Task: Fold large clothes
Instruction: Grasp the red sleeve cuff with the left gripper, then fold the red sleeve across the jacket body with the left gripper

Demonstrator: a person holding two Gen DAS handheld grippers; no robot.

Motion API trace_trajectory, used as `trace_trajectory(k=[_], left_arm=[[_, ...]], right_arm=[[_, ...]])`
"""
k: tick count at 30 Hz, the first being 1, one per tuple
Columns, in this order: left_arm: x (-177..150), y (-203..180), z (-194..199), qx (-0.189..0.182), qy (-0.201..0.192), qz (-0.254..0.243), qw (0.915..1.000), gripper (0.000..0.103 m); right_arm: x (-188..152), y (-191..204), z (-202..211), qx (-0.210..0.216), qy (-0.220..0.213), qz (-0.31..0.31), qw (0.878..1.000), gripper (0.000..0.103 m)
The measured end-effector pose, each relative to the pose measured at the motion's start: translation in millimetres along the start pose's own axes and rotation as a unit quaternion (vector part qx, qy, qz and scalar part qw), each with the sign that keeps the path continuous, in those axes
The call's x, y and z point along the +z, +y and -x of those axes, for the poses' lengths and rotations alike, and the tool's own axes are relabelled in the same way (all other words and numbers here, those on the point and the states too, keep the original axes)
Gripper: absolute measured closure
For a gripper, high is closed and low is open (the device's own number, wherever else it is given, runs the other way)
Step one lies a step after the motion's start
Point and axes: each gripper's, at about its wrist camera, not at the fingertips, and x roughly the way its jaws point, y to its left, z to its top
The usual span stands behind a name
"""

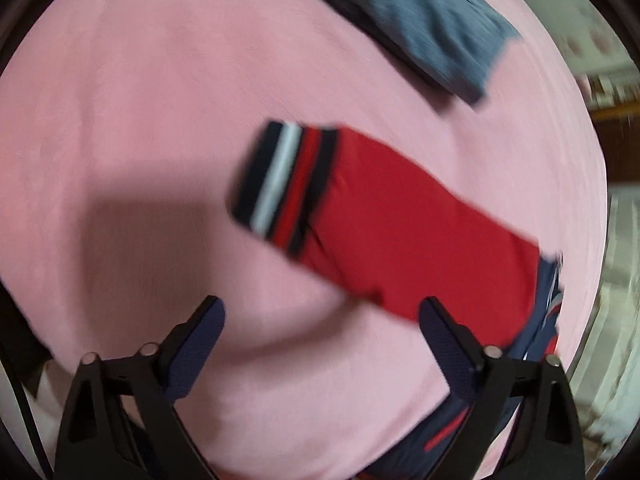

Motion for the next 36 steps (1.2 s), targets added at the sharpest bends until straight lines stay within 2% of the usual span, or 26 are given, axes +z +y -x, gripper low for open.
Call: trace_trajectory(k=[5,6,7,9,11,12,13,15,18,20,23,24,26,27,32,33,36], left_arm=[[31.0,15.6,-18.4,-0.024,-0.028,0.054,0.9979,0.019],[35.8,15.5,-19.3,-0.028,-0.043,0.06,0.9969,0.023],[37.8,14.5,-19.3,-0.028,-0.051,0.06,0.9965,0.036],[41.9,9.5,-17.1,-0.017,-0.08,0.049,0.9954,0.054],[43.8,3.7,-15.7,-0.023,-0.1,0.037,0.994,0.065],[43.8,-2.4,-15.1,-0.029,-0.108,0.033,0.9932,0.075],[42.8,-7.7,-14.7,-0.031,-0.112,0.028,0.9928,0.081],[39.1,-20.4,-8.8,-0.033,-0.128,0.016,0.991,0.084],[21.7,-52.3,10.3,-0.067,-0.167,-0.013,0.9836,0.085],[7.7,-78.0,27.4,-0.096,-0.192,-0.041,0.9758,0.085],[-14.8,-118.1,41.5,-0.122,-0.206,-0.081,0.9675,0.085],[-23.5,-120.5,44.8,-0.126,-0.208,-0.089,0.966,0.085],[-42.1,-156.2,44.0,-0.147,-0.204,-0.115,0.9612,0.084],[-55.1,-157.6,44.6,-0.153,-0.2,-0.124,0.9597,0.084],[-102.2,-231.1,19.5,-0.165,-0.173,-0.18,0.954,0.082],[-110.1,-246.6,10.3,-0.165,-0.162,-0.189,0.9543,0.077],[-133.9,-262.1,-1.6,-0.162,-0.132,-0.211,0.9549,0.06]], right_arm=[[4.3,2.6,-13.6,0.009,0.017,0.006,1.0,0.008],[5.3,2.4,-15.5,0.008,0.017,0.007,1.0,0.008],[5.7,1.9,-16.5,0.007,0.016,0.007,1.0,0.008],[9.4,-2.3,-19.7,0.005,0.012,0.002,1.0,0.008],[12.9,-7.8,-21.6,0.006,0.008,-0.008,1.0,0.008],[16.0,-11.2,-22.2,0.007,0.006,-0.014,1.0,0.008],[18.2,-14.1,-22.7,0.008,0.003,-0.018,1.0,0.008],[24.4,-22.3,-22.3,0.009,-0.007,-0.027,1.0,0.008],[32.1,-34.8,-18.4,0.01,-0.021,-0.036,0.999,0.008],[38.1,-47.3,-13.7,0.016,-0.034,-0.043,0.998,0.008],[43.8,-67.4,-4.3,0.03,-0.059,-0.054,0.996,0.008],[45.0,-74.9,-0.1,0.036,-0.07,-0.058,0.995,0.008],[45.5,-90.3,7.8,0.044,-0.086,-0.064,0.993,0.008],[45.8,-95.4,9.9,0.046,-0.09,-0.065,0.993,0.008],[46.2,-135.2,17.6,0.04,-0.103,-0.062,0.992,0.008],[46.1,-142.7,17.4,0.037,-0.104,-0.062,0.992,0.008],[46.0,-164.6,14.2,0.03,-0.11,-0.067,0.991,0.008]])
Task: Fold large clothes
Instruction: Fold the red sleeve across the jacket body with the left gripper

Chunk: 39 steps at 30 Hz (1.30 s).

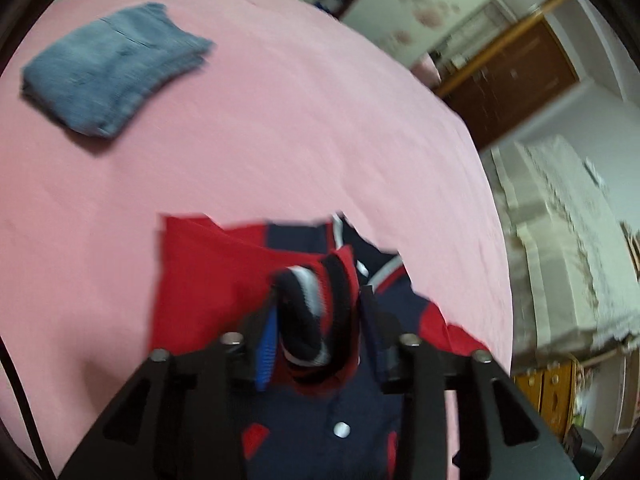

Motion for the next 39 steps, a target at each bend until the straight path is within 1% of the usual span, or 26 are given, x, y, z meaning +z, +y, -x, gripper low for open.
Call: trace_trajectory(k=[1,2,3,4,5,7,9,12,13,15,16,19,21,23,25,27,28,29,32,35,39], left_arm=[[-4.5,-7.8,-1.8,0.003,0.005,-0.005,1.0,0.048],[-6.9,-13.1,-3.9,0.009,0.009,-0.01,0.9999,0.039],[-10.2,-16.6,-2.5,0.015,0.008,-0.013,0.9998,0.02],[-12.3,-17.6,2.3,0.02,0.004,-0.015,0.9997,0.014],[-13.3,-17.0,6.9,0.024,-0.003,-0.015,0.9996,0.014],[-15.5,-12.6,14.8,0.038,-0.002,-0.015,0.9992,0.014],[-18.1,12.9,24.6,0.061,0.011,-0.009,0.998,0.014],[-16.5,43.9,20.6,0.095,0.033,0.011,0.9949,0.014],[-17.9,51.8,20.0,0.103,0.038,0.016,0.9938,0.015],[-19.8,67.9,19.2,0.122,0.049,0.028,0.991,0.015],[-20.9,73.5,18.7,0.129,0.053,0.031,0.9898,0.015],[-24.1,87.8,17.6,0.148,0.063,0.039,0.9862,0.015],[-26.6,92.3,16.5,0.145,0.072,0.046,0.9857,0.015],[-28.6,92.3,15.0,0.146,0.08,0.045,0.985,0.015],[-30.5,90.5,12.4,0.154,0.088,0.036,0.9836,0.015],[-31.9,88.5,9.2,0.154,0.097,0.029,0.9829,0.015],[-32.2,87.7,7.6,0.153,0.101,0.026,0.9827,0.015],[-32.0,86.7,6.2,0.153,0.103,0.023,0.9825,0.015],[-30.7,83.7,2.9,0.157,0.109,0.015,0.9814,0.015],[-28.3,78.6,1.3,0.16,0.108,0.007,0.9812,0.015],[-24.8,68.1,-3.3,0.161,0.11,-0.005,0.9808,0.015]], right_arm=[[0.6,-6.9,-1.4,-0.003,-0.001,-0.003,1.0,0.008],[0.1,-11.5,-2.4,-0.004,-0.002,-0.005,1.0,0.008],[1.2,-18.9,-5.4,-0.002,-0.001,-0.009,1.0,0.008],[1.9,-23.2,-8.4,0.0,-0.001,-0.012,1.0,0.008],[1.8,-26.8,-10.3,0.002,-0.001,-0.014,1.0,0.008],[4.1,-31.9,-16.9,0.009,-0.003,-0.016,1.0,0.008],[7.5,-30.6,-23.6,0.025,-0.003,-0.012,1.0,0.008],[15.3,-24.6,-32.9,0.056,-0.007,-0.012,0.998,0.008],[20.5,-21.2,-38.9,0.079,-0.012,-0.016,0.997,0.009],[28.5,-15.2,-47.2,0.105,-0.015,-0.025,0.994,0.017],[35.6,-11.6,-56.2,0.12,-0.014,-0.034,0.992,0.022],[52.2,-4.7,-79.8,0.143,-0.01,-0.066,0.987,0.029],[60.8,-1.0,-94.4,0.155,-0.006,-0.087,0.984,0.035],[67.5,4.9,-107.4,0.146,0.005,-0.092,0.985,0.049],[71.5,13.7,-115.4,0.135,0.005,-0.079,0.988,0.054],[73.8,20.0,-119.1,0.133,-0.001,-0.069,0.989,0.061],[75.2,22.1,-120.3,0.133,-0.003,-0.064,0.989,0.075],[76.7,23.4,-120.1,0.132,-0.005,-0.061,0.989,0.086],[79.9,24.2,-113.5,0.135,-0.022,-0.046,0.99,0.092],[81.8,18.9,-97.4,0.118,-0.047,-0.033,0.991,0.093],[79.0,-5.0,-70.4,0.098,-0.078,-0.048,0.991,0.093]])
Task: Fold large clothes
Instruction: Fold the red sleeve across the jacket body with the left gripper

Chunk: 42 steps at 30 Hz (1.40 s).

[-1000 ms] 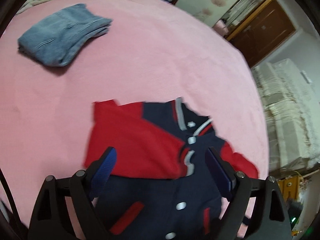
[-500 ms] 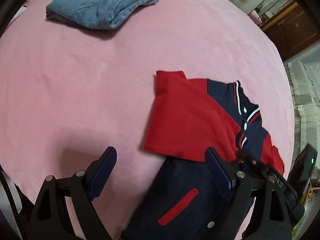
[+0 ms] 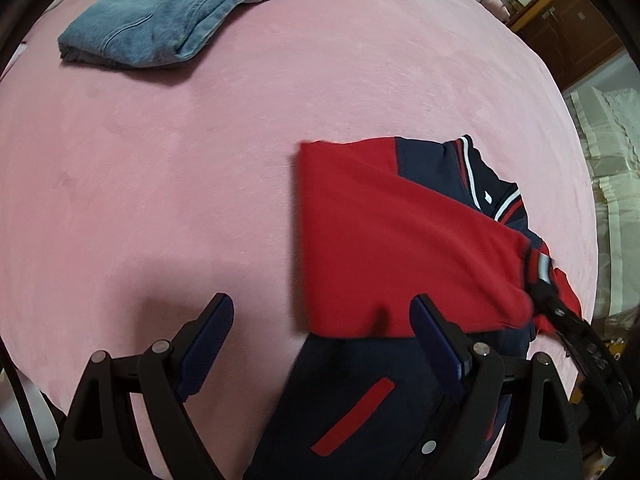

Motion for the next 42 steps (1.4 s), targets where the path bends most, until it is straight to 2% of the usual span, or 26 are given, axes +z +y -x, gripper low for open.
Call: trace_trajectory(k=[7,13,16,17,19,22,26,29,32,33,34,35,37,39,40,41,42], left_arm=[[3.0,-18.1,-14.7,0.021,0.007,-0.017,0.9996,0.015],[8.3,-25.8,-28.9,0.043,0.018,-0.034,0.9983,0.015],[11.5,-26.7,-37.7,0.049,0.022,-0.053,0.9971,0.015],[13.3,-25.4,-41.6,0.045,0.027,-0.06,0.9968,0.017],[16.7,-20.9,-41.6,0.024,0.033,-0.068,0.9968,0.032],[20.9,-22.4,-40.1,-0.009,0.041,-0.093,0.9948,0.042],[25.1,-36.6,-33.1,-0.02,0.051,-0.134,0.9894,0.045],[26.0,-52.1,-25.6,-0.041,0.052,-0.166,0.9839,0.046],[25.1,-71.3,-31.8,-0.043,0.062,-0.189,0.9791,0.055],[24.8,-75.4,-38.0,-0.03,0.07,-0.194,0.978,0.062],[25.9,-79.2,-46.5,-0.019,0.076,-0.197,0.9773,0.071],[26.2,-80.7,-54.9,-0.007,0.085,-0.198,0.9764,0.073],[27.6,-79.9,-64.8,-0.007,0.096,-0.2,0.9752,0.091],[31.2,-74.9,-70.5,-0.017,0.101,-0.197,0.9751,0.092],[33.9,-71.1,-73.4,-0.028,0.104,-0.191,0.9756,0.093],[35.8,-67.4,-75.3,-0.034,0.106,-0.187,0.976,0.093],[36.9,-64.6,-76.5,-0.036,0.107,-0.186,0.976,0.094]], right_arm=[[-0.2,-51.5,27.8,-0.066,-0.02,-0.011,0.998,0.093],[-3.2,-81.7,20.0,-0.102,-0.01,-0.027,0.994,0.093],[-5.5,-88.2,13.6,-0.104,-0.001,-0.045,0.994,0.092],[-6.6,-87.0,11.7,-0.106,-0.004,-0.048,0.993,0.092],[-9.7,-85.4,9.4,-0.114,-0.008,-0.054,0.992,0.092],[-14.1,-84.6,6.0,-0.126,-0.006,-0.073,0.989,0.088],[-16.6,-85.3,7.5,-0.148,0.002,-0.11,0.983,0.071],[-23.1,-74.5,29.2,-0.149,-0.043,-0.117,0.981,0.071],[-28.7,-60.9,40.6,-0.114,-0.066,-0.114,0.985,0.071],[-30.7,-58.5,39.9,-0.09,-0.061,-0.115,0.987,0.07],[-31.9,-53.7,31.8,-0.045,-0.04,-0.116,0.991,0.07],[-32.2,-49.7,22.9,-0.008,-0.021,-0.115,0.993,0.07],[-32.8,-41.5,-0.2,0.045,0.019,-0.111,0.993,0.071],[-32.7,-33.5,-22.7,0.063,0.042,-0.108,0.991,0.076],[-33.6,-29.6,-37.3,0.071,0.057,-0.102,0.991,0.088],[-33.5,-26.0,-44.6,0.074,0.063,-0.099,0.99,0.094],[-33.6,-22.1,-52.6,0.078,0.069,-0.091,0.99,0.095]])
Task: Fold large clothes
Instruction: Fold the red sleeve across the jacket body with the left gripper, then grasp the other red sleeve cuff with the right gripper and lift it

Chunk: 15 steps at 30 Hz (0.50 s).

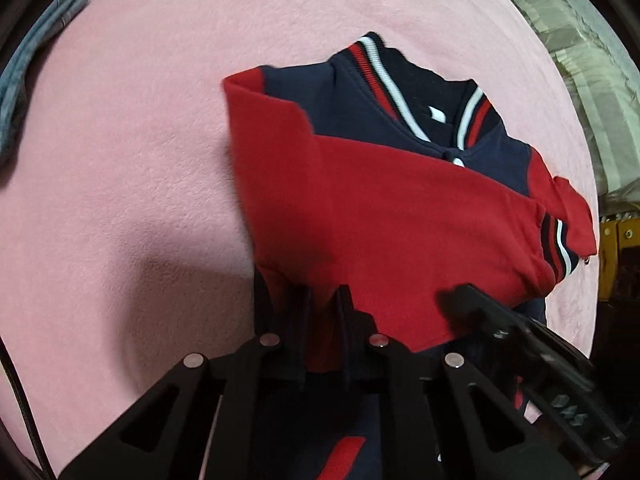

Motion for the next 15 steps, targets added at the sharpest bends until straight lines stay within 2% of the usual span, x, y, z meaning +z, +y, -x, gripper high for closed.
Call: trace_trajectory(k=[2,4,8,9,10,11,14,15], left_arm=[[0.5,6.4,-1.6,0.007,-0.001,-0.003,1.0,0.095],[-0.5,12.8,0.4,0.016,-0.008,-0.005,0.9998,0.096],[-3.2,25.5,4.4,-0.003,-0.014,0.009,0.9999,0.096],[-4.5,30.6,8.2,-0.005,-0.014,0.011,0.9998,0.096],[-4.9,34.2,9.9,-0.008,-0.015,0.012,0.9998,0.096],[-5.8,39.0,12.0,-0.011,-0.015,0.012,0.9998,0.096],[-7.7,52.0,20.5,-0.016,-0.017,0.005,0.9997,0.1],[-9.5,58.4,23.1,-0.013,-0.018,0.002,0.9998,0.102]], right_arm=[[3.0,9.3,-16.0,-0.019,-0.002,0.04,0.999,0.1],[7.4,9.9,-22.3,-0.038,-0.007,0.054,0.998,0.103],[10.0,-7.9,-14.9,-0.013,-0.026,0.022,0.999,0.103],[9.0,-12.9,-8.8,-0.021,-0.039,0.014,0.999,0.103],[9.2,-17.1,0.1,-0.05,-0.058,0.009,0.997,0.103],[8.6,-26.4,12.0,-0.099,-0.086,-0.001,0.991,0.103],[4.9,-66.2,40.6,-0.122,-0.133,-0.07,0.981,0.103],[3.3,-74.6,45.5,-0.119,-0.138,-0.075,0.98,0.103]])
